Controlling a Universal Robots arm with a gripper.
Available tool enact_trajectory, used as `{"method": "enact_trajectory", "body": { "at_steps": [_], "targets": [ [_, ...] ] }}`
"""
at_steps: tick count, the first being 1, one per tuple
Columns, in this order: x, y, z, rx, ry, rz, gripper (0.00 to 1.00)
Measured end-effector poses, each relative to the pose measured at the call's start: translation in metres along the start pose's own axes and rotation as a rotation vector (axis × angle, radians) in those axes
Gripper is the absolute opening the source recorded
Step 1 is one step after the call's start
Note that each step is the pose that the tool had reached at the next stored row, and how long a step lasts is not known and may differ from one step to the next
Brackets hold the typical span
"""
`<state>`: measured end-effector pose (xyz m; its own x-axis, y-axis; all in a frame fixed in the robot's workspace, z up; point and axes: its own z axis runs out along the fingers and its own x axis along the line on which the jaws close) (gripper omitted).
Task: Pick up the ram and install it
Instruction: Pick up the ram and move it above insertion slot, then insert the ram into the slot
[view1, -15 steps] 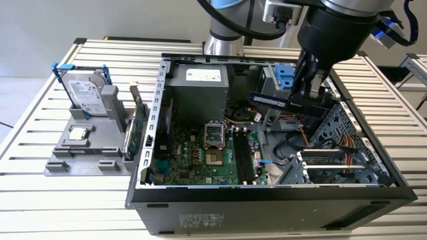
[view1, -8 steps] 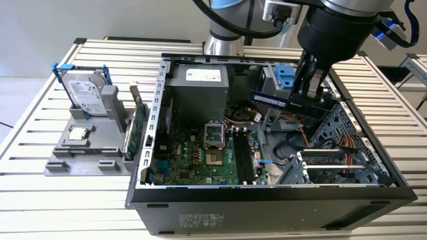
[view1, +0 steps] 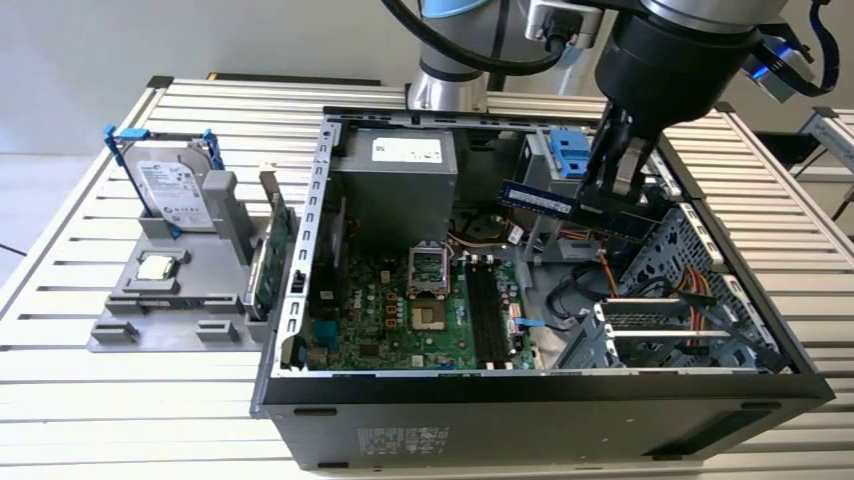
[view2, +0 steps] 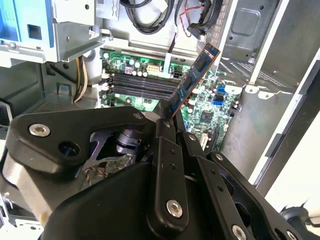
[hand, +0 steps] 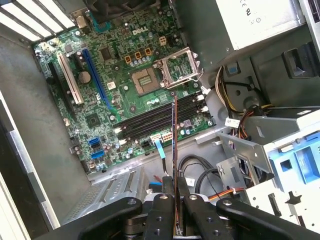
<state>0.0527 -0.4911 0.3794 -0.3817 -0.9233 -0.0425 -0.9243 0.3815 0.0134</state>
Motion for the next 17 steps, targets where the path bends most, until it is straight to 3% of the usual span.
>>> {"method": "enact_trajectory", "body": {
  "at_steps": [8, 17],
  "targets": [
    [0.0000, 0.0000, 0.0000, 0.0002, -0.0001, 0.005, 0.00],
    [0.0000, 0.0000, 0.0002, 0.0044, -0.0014, 0.103, 0.00]
  ]
}}
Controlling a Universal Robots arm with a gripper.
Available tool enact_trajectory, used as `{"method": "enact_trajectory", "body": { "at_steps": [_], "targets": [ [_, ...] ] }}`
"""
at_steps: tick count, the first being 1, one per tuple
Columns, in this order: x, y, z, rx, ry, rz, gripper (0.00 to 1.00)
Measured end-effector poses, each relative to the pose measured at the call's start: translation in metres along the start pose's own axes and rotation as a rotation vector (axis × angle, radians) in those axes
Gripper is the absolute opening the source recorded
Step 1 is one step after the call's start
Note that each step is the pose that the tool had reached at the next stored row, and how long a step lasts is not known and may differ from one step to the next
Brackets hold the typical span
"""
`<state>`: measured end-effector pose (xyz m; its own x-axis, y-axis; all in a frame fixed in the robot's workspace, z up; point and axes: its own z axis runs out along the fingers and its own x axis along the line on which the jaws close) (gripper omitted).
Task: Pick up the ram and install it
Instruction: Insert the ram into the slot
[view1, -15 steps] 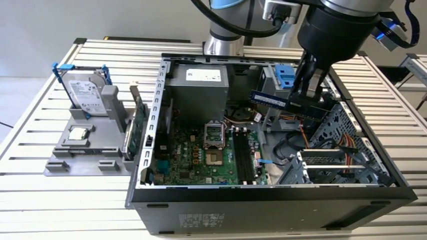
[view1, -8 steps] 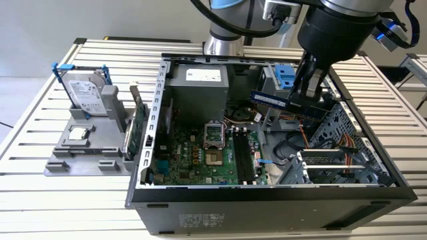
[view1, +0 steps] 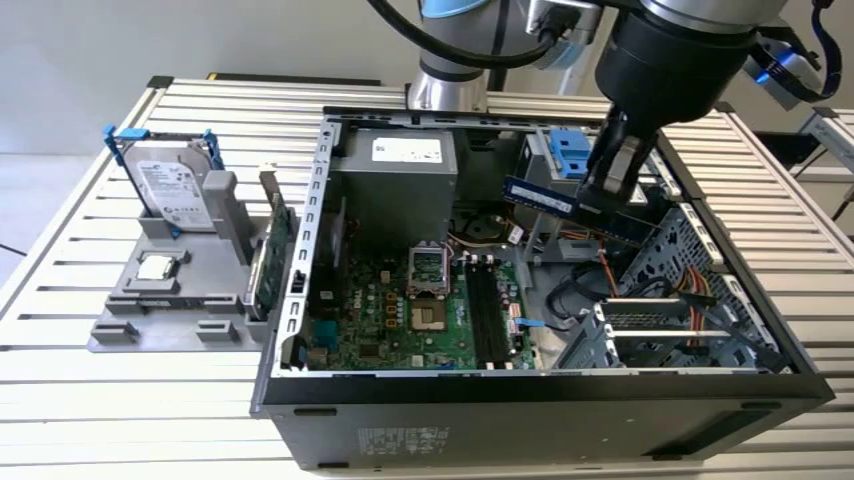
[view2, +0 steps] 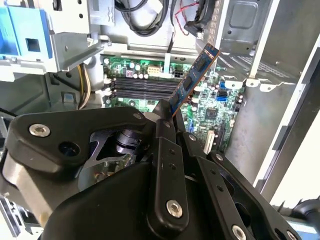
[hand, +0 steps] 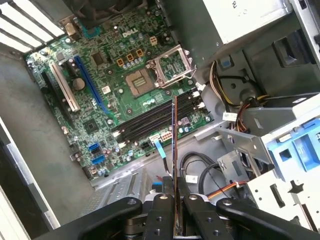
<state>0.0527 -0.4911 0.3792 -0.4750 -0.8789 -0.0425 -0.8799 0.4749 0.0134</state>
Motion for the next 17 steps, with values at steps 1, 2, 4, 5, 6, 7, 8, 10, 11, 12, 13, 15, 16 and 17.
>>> {"method": "enact_trajectory", "body": {
  "at_steps": [1, 2, 4, 5, 6, 7, 8, 10, 11, 12, 13, 15, 16, 17],
  "targets": [
    [0.0000, 0.0000, 0.0000, 0.0005, -0.0002, 0.011, 0.00],
    [0.0000, 0.0000, 0.0001, 0.0010, -0.0003, 0.023, 0.00],
    [0.0000, 0.0000, 0.0001, 0.0019, -0.0006, 0.044, 0.00],
    [0.0000, 0.0000, 0.0001, 0.0023, -0.0008, 0.055, 0.00],
    [0.0000, 0.0000, 0.0001, 0.0028, -0.0009, 0.065, 0.00],
    [0.0000, 0.0000, 0.0002, 0.0032, -0.0010, 0.076, 0.00],
    [0.0000, 0.0000, 0.0002, 0.0037, -0.0011, 0.087, 0.00],
    [0.0000, 0.0000, 0.0003, 0.0046, -0.0015, 0.109, 0.00],
    [0.0000, 0.0000, 0.0003, 0.0051, -0.0016, 0.120, 0.00],
    [0.0000, 0.0000, 0.0003, 0.0055, -0.0017, 0.130, 0.00],
    [0.0000, 0.0000, 0.0003, 0.0060, -0.0019, 0.141, 0.00],
    [0.0000, 0.0000, 0.0004, 0.0069, -0.0022, 0.162, 0.00],
    [0.0000, 0.0000, 0.0004, 0.0074, -0.0023, 0.173, 0.00],
    [0.0000, 0.0000, 0.0004, 0.0078, -0.0025, 0.184, 0.00]
  ]
}}
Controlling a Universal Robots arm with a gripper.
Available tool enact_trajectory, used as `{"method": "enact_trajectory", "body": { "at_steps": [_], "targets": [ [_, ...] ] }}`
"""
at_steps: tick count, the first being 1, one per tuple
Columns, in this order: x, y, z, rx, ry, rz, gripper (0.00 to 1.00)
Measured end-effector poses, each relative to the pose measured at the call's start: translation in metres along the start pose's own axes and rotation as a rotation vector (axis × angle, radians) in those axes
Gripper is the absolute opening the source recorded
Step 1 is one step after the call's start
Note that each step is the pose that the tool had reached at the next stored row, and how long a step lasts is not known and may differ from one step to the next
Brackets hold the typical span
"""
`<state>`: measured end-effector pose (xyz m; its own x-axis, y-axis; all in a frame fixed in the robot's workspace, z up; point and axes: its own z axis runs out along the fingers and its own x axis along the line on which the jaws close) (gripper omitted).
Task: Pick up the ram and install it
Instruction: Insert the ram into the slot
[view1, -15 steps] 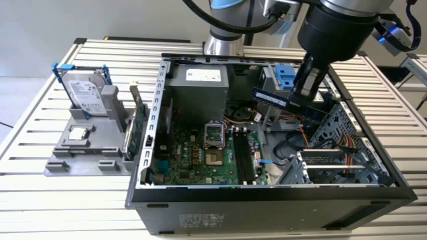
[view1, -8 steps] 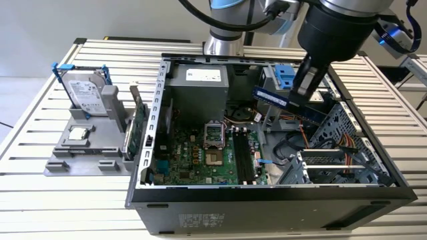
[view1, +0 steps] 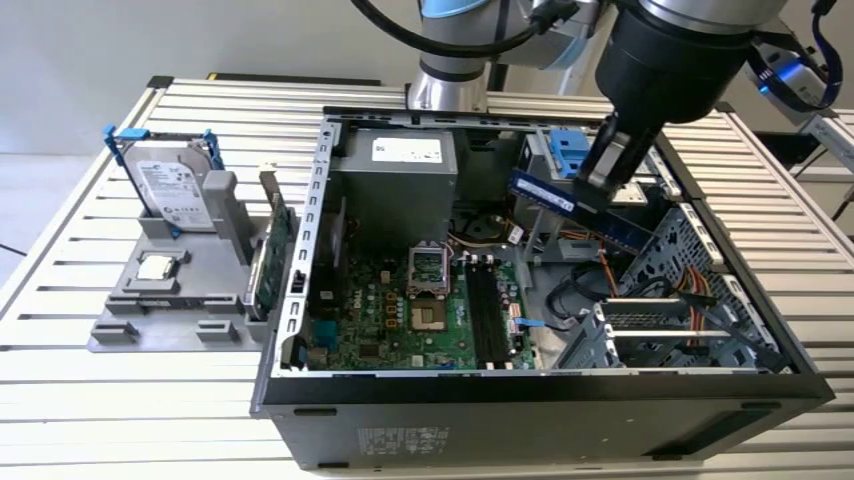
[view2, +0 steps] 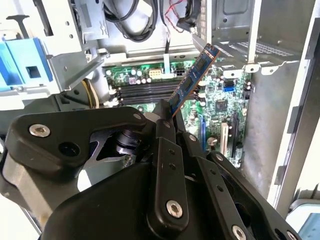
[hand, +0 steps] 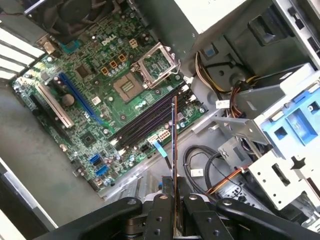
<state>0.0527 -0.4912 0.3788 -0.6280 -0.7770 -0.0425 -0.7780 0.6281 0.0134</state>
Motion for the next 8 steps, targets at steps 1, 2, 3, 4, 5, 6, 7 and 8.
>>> {"method": "enact_trajectory", "body": {
  "at_steps": [1, 2, 3, 4, 5, 6, 7, 8],
  "targets": [
    [0.0000, 0.0000, 0.0000, 0.0005, -0.0002, 0.011, 0.00],
    [0.0000, 0.0000, 0.0000, 0.0009, -0.0003, 0.021, 0.00],
    [0.0000, 0.0000, 0.0001, 0.0013, -0.0005, 0.032, 0.00],
    [0.0000, 0.0000, 0.0001, 0.0019, -0.0006, 0.044, 0.00],
    [0.0000, 0.0000, 0.0001, 0.0023, -0.0008, 0.055, 0.00],
    [0.0000, 0.0000, 0.0001, 0.0028, -0.0009, 0.066, 0.00],
    [0.0000, 0.0000, 0.0002, 0.0032, -0.0011, 0.076, 0.00],
    [0.0000, 0.0000, 0.0002, 0.0037, -0.0012, 0.088, 0.00]
  ]
}}
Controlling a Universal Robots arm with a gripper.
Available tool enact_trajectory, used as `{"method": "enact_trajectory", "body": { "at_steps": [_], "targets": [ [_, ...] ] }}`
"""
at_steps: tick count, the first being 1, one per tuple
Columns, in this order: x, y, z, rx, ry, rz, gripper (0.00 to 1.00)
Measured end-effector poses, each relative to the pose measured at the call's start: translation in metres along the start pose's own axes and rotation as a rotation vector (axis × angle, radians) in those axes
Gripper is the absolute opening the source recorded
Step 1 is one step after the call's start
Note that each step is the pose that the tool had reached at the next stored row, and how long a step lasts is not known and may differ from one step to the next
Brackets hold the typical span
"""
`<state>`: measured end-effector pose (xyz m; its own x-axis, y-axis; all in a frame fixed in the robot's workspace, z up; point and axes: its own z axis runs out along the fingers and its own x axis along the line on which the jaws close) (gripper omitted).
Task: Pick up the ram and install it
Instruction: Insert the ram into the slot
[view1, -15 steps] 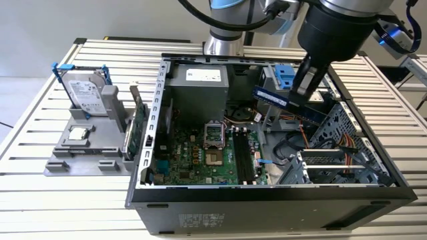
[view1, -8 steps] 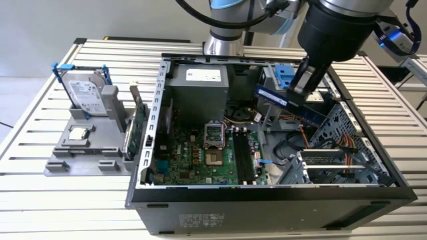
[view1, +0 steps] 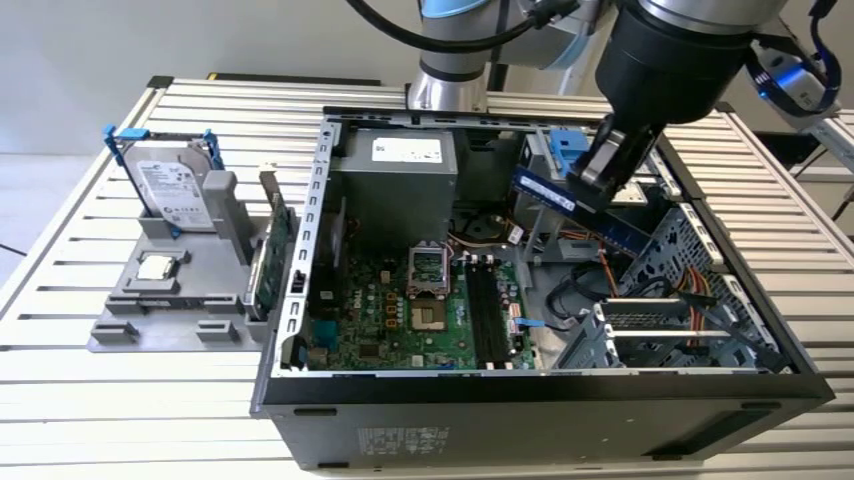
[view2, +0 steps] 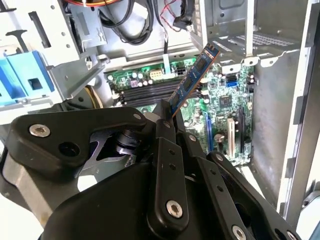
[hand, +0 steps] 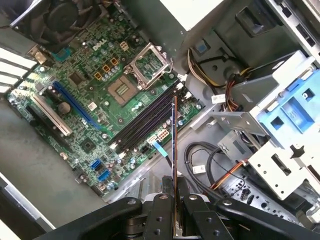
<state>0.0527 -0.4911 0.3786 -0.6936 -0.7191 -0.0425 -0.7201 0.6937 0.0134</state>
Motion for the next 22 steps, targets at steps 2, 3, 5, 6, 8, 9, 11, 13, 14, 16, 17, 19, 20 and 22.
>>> {"method": "enact_trajectory", "body": {
  "at_steps": [2, 3, 5, 6, 8, 9, 11, 13, 14, 16, 17, 19, 20, 22],
  "targets": [
    [0.0000, 0.0000, 0.0000, 0.0009, -0.0003, 0.022, 0.00],
    [0.0000, 0.0000, 0.0001, 0.0014, -0.0004, 0.033, 0.00],
    [0.0000, 0.0000, 0.0001, 0.0023, -0.0007, 0.054, 0.00],
    [0.0000, 0.0000, 0.0001, 0.0028, -0.0008, 0.065, 0.00],
    [0.0000, 0.0000, 0.0002, 0.0037, -0.0011, 0.086, 0.00],
    [0.0000, 0.0000, 0.0002, 0.0041, -0.0013, 0.096, 0.00],
    [0.0000, 0.0000, 0.0003, 0.0049, -0.0016, 0.116, 0.00],
    [0.0000, 0.0000, 0.0003, 0.0058, -0.0018, 0.136, 0.00],
    [0.0000, 0.0000, 0.0004, 0.0062, -0.0020, 0.147, 0.00],
    [0.0000, 0.0000, 0.0004, 0.0071, -0.0022, 0.166, 0.00],
    [0.0000, 0.0000, 0.0004, 0.0075, -0.0024, 0.176, 0.00],
    [0.0000, 0.0000, 0.0005, 0.0083, -0.0026, 0.196, 0.00],
    [0.0000, 0.0000, 0.0005, 0.0088, -0.0028, 0.206, 0.00],
    [0.0000, 0.0000, 0.0006, 0.0096, -0.0030, 0.226, 0.00]
  ]
}}
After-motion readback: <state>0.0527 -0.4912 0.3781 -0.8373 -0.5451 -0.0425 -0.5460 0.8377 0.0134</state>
